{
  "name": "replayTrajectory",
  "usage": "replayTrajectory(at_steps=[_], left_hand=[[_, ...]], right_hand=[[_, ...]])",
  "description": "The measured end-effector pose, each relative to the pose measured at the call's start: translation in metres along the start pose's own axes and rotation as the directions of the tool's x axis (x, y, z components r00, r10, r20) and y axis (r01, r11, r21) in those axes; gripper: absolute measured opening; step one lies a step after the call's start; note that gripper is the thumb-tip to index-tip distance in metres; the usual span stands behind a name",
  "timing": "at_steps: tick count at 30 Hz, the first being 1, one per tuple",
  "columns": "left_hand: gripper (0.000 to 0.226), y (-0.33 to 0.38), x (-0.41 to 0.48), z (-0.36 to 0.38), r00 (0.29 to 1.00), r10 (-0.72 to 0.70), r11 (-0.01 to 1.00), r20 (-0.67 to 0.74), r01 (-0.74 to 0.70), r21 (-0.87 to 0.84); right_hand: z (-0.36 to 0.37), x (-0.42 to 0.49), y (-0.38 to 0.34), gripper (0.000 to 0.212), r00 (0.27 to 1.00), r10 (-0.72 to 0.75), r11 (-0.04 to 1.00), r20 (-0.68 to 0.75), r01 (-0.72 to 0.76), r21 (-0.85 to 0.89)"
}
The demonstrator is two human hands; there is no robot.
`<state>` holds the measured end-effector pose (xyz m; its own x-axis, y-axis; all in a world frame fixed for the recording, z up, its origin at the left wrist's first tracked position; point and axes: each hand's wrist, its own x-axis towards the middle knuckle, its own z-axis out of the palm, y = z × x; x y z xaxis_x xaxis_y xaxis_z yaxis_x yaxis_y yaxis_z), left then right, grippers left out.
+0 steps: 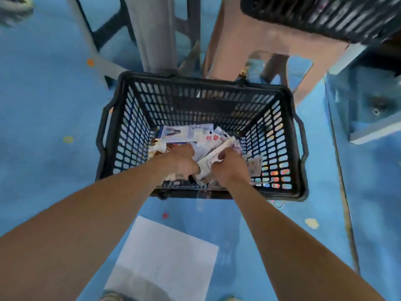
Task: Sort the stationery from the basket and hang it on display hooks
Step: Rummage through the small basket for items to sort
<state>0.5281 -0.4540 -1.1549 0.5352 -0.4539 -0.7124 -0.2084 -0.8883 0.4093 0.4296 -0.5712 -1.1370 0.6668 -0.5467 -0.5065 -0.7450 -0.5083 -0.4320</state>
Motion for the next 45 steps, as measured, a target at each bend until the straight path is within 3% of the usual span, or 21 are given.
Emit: replayTrajectory(at_steps=[2, 6, 8, 12, 16, 20, 23, 28, 32, 35, 39, 41, 42, 45], left_hand=[[0.04, 0.005, 0.031, 0.006, 0.999, 0.046, 0.996, -0.004, -0.045, 0.078], [0.063, 0.02, 0.082, 0.016, 0.989, 0.145, 0.966, -0.025, -0.136, 0.219], [0.059, 0.025, 0.1, 0.02, 0.983, 0.184, 0.948, 0.012, -0.181, 0.262], [0.059, 0.028, 0.116, 0.023, 0.972, 0.224, 0.911, 0.066, -0.233, 0.339], [0.05, 0.028, 0.124, 0.031, 0.968, 0.24, 0.853, 0.068, -0.243, 0.463], [0.03, 0.03, 0.12, 0.033, 0.97, 0.225, 0.845, 0.091, -0.241, 0.477], [0.033, 0.027, 0.116, 0.028, 0.976, 0.198, 0.913, 0.088, -0.216, 0.346], [0.047, 0.021, 0.107, 0.015, 0.987, 0.151, 0.983, 0.062, -0.156, 0.099], [0.034, 0.019, 0.093, 0.001, 0.99, 0.129, 0.986, 0.054, -0.122, -0.114], [0.03, 0.013, 0.084, -0.005, 0.99, 0.134, 0.946, 0.044, -0.115, -0.304], [0.016, -0.001, 0.07, -0.015, 0.985, 0.166, 0.911, 0.039, -0.138, -0.389], [0.022, -0.008, 0.065, -0.021, 0.987, 0.162, 0.889, 0.01, -0.142, -0.435], [0.025, -0.011, 0.063, -0.023, 0.987, 0.163, 0.863, 0.002, -0.142, -0.485], [0.026, -0.017, 0.052, -0.029, 0.981, 0.192, 0.75, 0.003, -0.145, -0.646]], right_hand=[[0.009, 0.031, 0.012, 0.037, 0.999, -0.018, 0.994, 0.038, 0.022, -0.103], [0.018, 0.08, 0.028, 0.047, 0.99, -0.097, 0.924, 0.101, 0.127, -0.36], [0.019, 0.096, 0.035, 0.048, 0.971, -0.14, 0.857, 0.192, 0.216, -0.467], [0.011, 0.122, 0.044, 0.063, 0.921, -0.13, 0.778, 0.367, 0.324, -0.538], [0.003, 0.132, 0.053, 0.065, 0.92, -0.175, 0.723, 0.35, 0.361, -0.589], [0.0, 0.128, 0.049, 0.049, 0.942, -0.164, 0.831, 0.292, 0.292, -0.474], [-0.002, 0.125, 0.045, 0.03, 0.96, -0.171, 0.905, 0.222, 0.242, -0.35], [-0.006, 0.117, 0.032, 0.025, 0.955, -0.277, 0.928, 0.107, 0.295, -0.229], [-0.005, 0.113, 0.021, 0.013, 0.949, -0.313, 0.948, -0.047, 0.308, -0.084], [-0.008, 0.113, 0.013, 0.011, 0.955, -0.236, 0.971, -0.177, 0.241, 0.004], [-0.013, 0.115, 0.011, 0.036, 0.959, -0.033, 0.998, -0.282, 0.046, 0.037], [-0.013, 0.112, 0.013, 0.041, 0.981, 0.09, 0.953, -0.171, -0.036, 0.299], [-0.012, 0.106, 0.014, 0.046, 0.99, 0.128, 0.877, -0.052, -0.088, 0.473], [-0.009, 0.088, 0.007, 0.045, 0.967, 0.078, 0.675, 0.242, -0.23, 0.701]])
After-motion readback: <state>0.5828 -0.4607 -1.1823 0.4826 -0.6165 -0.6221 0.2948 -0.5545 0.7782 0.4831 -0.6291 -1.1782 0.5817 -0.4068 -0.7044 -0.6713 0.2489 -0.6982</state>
